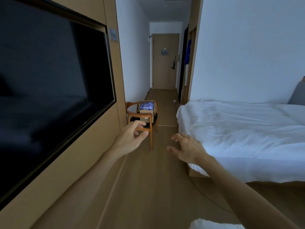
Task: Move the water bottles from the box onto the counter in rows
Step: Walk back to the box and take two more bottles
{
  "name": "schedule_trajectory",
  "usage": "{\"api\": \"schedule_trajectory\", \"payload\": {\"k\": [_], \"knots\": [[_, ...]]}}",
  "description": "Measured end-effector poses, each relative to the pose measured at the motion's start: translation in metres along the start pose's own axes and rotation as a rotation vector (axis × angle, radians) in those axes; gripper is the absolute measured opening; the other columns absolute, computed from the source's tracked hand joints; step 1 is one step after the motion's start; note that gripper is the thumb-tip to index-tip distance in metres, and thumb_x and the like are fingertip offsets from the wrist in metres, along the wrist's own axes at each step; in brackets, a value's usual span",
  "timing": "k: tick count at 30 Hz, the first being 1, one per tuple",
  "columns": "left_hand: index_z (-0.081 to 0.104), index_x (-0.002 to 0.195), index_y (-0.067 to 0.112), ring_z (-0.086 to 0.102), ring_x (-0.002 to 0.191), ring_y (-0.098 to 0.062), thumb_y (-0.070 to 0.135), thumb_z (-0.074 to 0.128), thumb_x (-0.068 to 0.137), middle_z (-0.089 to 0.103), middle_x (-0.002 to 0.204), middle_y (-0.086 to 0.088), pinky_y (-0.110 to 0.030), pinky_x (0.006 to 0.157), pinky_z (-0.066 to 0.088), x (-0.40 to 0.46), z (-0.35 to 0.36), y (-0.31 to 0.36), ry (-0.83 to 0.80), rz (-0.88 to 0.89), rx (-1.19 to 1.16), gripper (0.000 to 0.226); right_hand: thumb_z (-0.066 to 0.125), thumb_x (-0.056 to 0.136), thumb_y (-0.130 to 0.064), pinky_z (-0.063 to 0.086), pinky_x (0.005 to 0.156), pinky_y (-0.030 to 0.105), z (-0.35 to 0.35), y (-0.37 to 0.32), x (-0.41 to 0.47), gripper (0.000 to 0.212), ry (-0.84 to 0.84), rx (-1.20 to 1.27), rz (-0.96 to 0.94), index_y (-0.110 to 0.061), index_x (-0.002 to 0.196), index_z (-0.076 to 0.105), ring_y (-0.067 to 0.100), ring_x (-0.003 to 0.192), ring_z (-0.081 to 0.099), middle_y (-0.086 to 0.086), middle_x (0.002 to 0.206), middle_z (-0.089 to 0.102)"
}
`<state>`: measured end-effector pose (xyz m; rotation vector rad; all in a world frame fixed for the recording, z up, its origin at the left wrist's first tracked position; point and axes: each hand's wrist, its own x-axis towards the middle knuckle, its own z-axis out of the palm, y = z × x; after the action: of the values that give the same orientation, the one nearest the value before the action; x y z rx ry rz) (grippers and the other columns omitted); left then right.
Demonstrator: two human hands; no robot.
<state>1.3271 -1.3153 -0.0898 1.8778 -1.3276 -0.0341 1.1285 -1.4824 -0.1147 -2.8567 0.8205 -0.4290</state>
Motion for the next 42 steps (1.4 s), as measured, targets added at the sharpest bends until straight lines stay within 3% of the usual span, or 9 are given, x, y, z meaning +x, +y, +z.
{"api": "schedule_trajectory", "payload": {"k": [4,8,13,24,28,36,42], "knots": [[0.047,0.117,0.050,0.057,0.090,0.005,0.052,0.053,0.089,0.048,0.117,0.026,-0.018,0.073,0.044,0.091,0.014,-0.034,-0.030,0.012,-0.049,0.028,0.045,0.088,-0.068,0.044,0.096,0.040,0.008,0.031,0.088,0.057,-0.013,-0.013,0.046,-0.035,0.134,0.041,0.018,0.124,0.049,-0.007,0.140,0.048],[0.049,0.118,0.045,0.057,0.082,0.006,0.048,0.054,0.090,0.049,0.113,0.024,-0.022,0.074,0.047,0.171,0.031,-0.063,-0.039,0.021,-0.035,0.028,0.044,0.088,-0.067,0.045,0.093,0.039,0.018,0.064,0.159,0.056,0.009,-0.014,0.064,-0.034,0.133,0.042,0.016,0.119,0.052,-0.009,0.136,0.050],[0.053,0.118,0.037,0.057,0.083,0.008,0.042,0.057,0.091,0.051,0.110,0.021,-0.016,0.070,0.045,0.252,0.059,-0.100,-0.072,0.040,-0.059,0.028,0.046,0.089,-0.066,0.045,0.089,0.035,0.040,0.104,0.237,0.052,0.012,-0.004,0.107,-0.034,0.130,0.043,0.014,0.114,0.054,-0.009,0.131,0.051],[0.052,0.114,0.039,0.058,0.080,0.009,0.039,0.054,0.094,0.054,0.103,0.019,-0.010,0.059,0.043,0.444,0.137,-0.164,-0.095,0.019,-0.014,0.020,0.048,0.089,-0.063,0.050,0.092,0.039,0.092,0.223,0.432,0.054,0.022,0.061,0.046,-0.032,0.132,0.041,0.016,0.119,0.053,-0.006,0.135,0.051],[0.053,0.116,0.035,0.058,0.081,0.011,0.037,0.055,0.095,0.056,0.101,0.019,-0.009,0.060,0.043,0.518,0.160,-0.183,-0.090,-0.016,-0.019,0.021,0.048,0.089,-0.064,0.053,0.088,0.041,0.098,0.270,0.511,0.052,0.012,0.071,0.022,-0.032,0.129,0.043,0.016,0.112,0.056,-0.006,0.130,0.054],[0.051,0.122,0.030,0.062,0.076,-0.001,0.035,0.057,0.094,0.059,0.103,0.011,-0.013,0.065,0.042,0.631,0.202,-0.235,-0.060,-0.097,0.007,0.029,0.047,0.084,-0.067,0.053,0.081,0.039,0.136,0.332,0.634,0.037,-0.007,0.119,-0.039,-0.044,0.111,0.036,0.011,0.099,0.057,-0.010,0.116,0.056],[0.048,0.126,0.030,0.061,0.076,0.000,0.037,0.056,0.094,0.056,0.100,0.015,-0.025,0.071,0.051,0.715,0.240,-0.291,-0.061,-0.147,-0.004,0.034,0.050,0.086,-0.064,0.054,0.082,0.038,0.175,0.382,0.730,0.036,-0.049,0.110,-0.048,-0.043,0.113,0.039,0.010,0.098,0.058,-0.011,0.116,0.055]]}}
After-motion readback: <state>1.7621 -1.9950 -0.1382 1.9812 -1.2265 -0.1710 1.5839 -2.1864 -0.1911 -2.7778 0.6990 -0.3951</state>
